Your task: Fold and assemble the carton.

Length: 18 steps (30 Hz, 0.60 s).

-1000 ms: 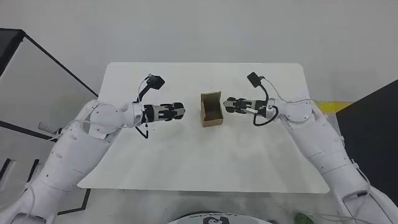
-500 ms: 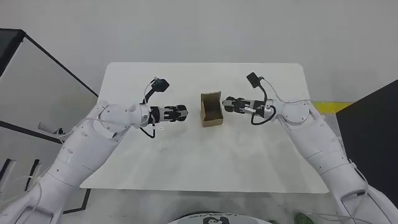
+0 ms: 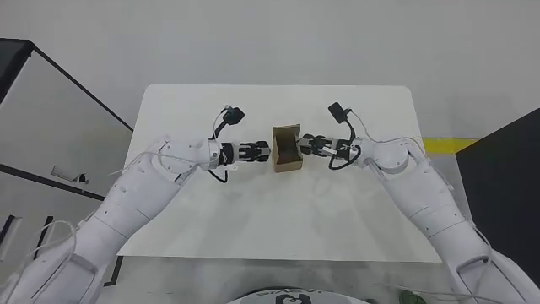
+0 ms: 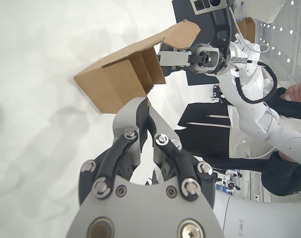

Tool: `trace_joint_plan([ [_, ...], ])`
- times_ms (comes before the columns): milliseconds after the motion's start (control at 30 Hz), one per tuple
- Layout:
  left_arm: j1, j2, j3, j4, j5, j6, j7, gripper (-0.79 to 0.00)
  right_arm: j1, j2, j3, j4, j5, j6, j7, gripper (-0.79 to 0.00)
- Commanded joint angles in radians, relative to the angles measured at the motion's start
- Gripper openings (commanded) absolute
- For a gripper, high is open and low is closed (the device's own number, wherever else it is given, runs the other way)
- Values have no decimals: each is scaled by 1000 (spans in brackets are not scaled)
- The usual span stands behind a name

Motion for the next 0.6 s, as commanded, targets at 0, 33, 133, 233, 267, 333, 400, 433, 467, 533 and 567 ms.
trace_joint_plan([
  [0,-11,-9,13,20,4,-3,9,-785,1,-2,-4,2,-1,4,0,-785],
  [33,-16,-14,19,29,5,-5,14,-785,2,-3,-6,3,-1,6,-1,-785],
  [133,-29,-26,32,56,8,-10,26,-785,4,-6,-14,8,-3,13,1,-785],
  [233,-39,-37,39,73,6,-15,36,-785,6,-9,-20,10,-2,16,5,-785],
  [267,-42,-39,41,78,8,-16,37,-785,6,-10,-22,10,-2,17,6,-785],
  [333,-46,-44,43,84,8,-20,41,-785,7,-11,-26,11,-2,20,10,-785],
  [400,-49,-49,44,91,9,-22,42,-785,8,-13,-30,13,1,22,14,-785],
  [433,-50,-51,45,93,10,-23,42,-785,8,-14,-32,13,2,24,16,-785],
  [467,-51,-53,45,95,10,-25,43,-785,9,-15,-35,14,4,24,18,-785],
  [533,-52,-56,44,99,11,-27,42,-785,9,-17,-39,16,7,23,24,-785],
  [567,-52,-57,44,100,12,-27,42,-785,9,-18,-40,17,11,22,27,-785],
])
